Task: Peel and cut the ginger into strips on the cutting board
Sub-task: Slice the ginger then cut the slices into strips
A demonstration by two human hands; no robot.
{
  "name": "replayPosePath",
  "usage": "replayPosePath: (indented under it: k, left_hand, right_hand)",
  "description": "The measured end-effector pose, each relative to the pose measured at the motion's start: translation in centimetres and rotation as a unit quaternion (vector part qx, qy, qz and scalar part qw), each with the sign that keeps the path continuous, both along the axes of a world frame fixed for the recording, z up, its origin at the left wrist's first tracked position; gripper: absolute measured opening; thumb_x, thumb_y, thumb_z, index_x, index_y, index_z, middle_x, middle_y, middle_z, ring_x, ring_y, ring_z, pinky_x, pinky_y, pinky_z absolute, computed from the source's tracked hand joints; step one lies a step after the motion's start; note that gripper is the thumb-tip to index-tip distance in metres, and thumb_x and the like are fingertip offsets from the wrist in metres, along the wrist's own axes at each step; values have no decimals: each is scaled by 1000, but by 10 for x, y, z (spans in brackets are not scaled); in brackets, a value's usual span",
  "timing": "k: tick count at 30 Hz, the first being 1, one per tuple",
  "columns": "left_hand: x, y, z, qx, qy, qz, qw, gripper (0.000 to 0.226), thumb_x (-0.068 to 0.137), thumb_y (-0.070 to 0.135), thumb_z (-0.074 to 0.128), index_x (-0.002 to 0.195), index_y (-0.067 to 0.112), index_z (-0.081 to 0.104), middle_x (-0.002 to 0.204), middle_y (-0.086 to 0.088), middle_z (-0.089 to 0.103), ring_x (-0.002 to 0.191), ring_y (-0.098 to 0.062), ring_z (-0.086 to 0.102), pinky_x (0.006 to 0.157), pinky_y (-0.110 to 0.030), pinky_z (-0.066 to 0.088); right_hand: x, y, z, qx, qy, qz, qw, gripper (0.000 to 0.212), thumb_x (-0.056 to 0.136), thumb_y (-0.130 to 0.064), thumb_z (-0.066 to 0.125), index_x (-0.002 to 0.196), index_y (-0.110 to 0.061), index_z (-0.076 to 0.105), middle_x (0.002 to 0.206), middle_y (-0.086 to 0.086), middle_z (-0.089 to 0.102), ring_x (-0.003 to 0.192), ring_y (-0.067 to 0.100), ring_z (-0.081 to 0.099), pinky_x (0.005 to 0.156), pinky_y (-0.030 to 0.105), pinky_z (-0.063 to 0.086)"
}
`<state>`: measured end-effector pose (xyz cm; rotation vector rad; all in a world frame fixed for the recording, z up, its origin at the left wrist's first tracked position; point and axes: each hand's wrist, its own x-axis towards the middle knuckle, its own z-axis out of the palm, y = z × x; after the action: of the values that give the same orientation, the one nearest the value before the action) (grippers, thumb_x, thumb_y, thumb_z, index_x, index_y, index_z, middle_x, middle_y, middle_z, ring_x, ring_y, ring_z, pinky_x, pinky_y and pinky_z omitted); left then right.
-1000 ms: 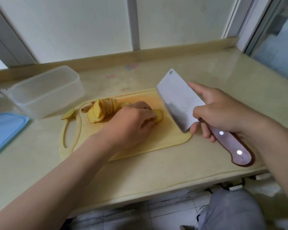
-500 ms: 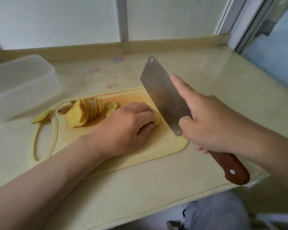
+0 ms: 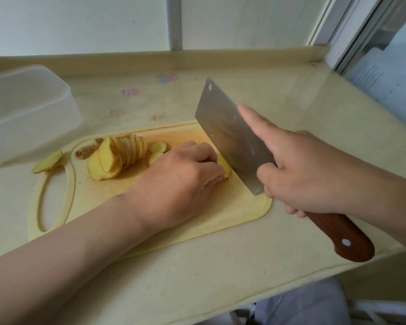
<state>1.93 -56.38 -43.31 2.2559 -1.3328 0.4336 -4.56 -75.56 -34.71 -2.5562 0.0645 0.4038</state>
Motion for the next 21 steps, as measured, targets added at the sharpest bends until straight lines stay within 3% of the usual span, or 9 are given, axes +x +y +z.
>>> replayPosePath:
  k: [10, 16, 21]
  left_hand:
    - [-3, 1, -2, 6, -1, 7, 1000, 18, 92, 12, 59, 96, 9, 77, 91, -8, 67, 77, -32, 62, 63, -40, 54]
    - [-4, 2, -2, -6, 6, 18, 1000, 19, 91, 12, 60, 93, 8, 78, 91, -9, 69, 78, -32, 65, 64, -40, 56]
    - [-5, 4, -3, -11, 8, 16, 1000, 18, 92, 14, 60, 93, 8, 77, 93, -8, 69, 80, -30, 65, 65, -39, 56]
  right_hand:
    - [25, 9, 5, -26, 10, 11, 1000, 96, 96, -8, 43, 156, -65, -5, 82, 9, 71, 45, 21, 68, 44, 37, 59]
    - [-1, 7, 9, -28, 34, -7, 999, 95, 98, -10, 44, 151, -71, -6, 82, 6, 71, 52, 24, 72, 49, 40, 63]
    - [-3, 10, 3, -8, -2, -38, 999, 95, 97, -9, 45, 153, -70, 0, 85, 4, 70, 50, 22, 71, 49, 41, 63]
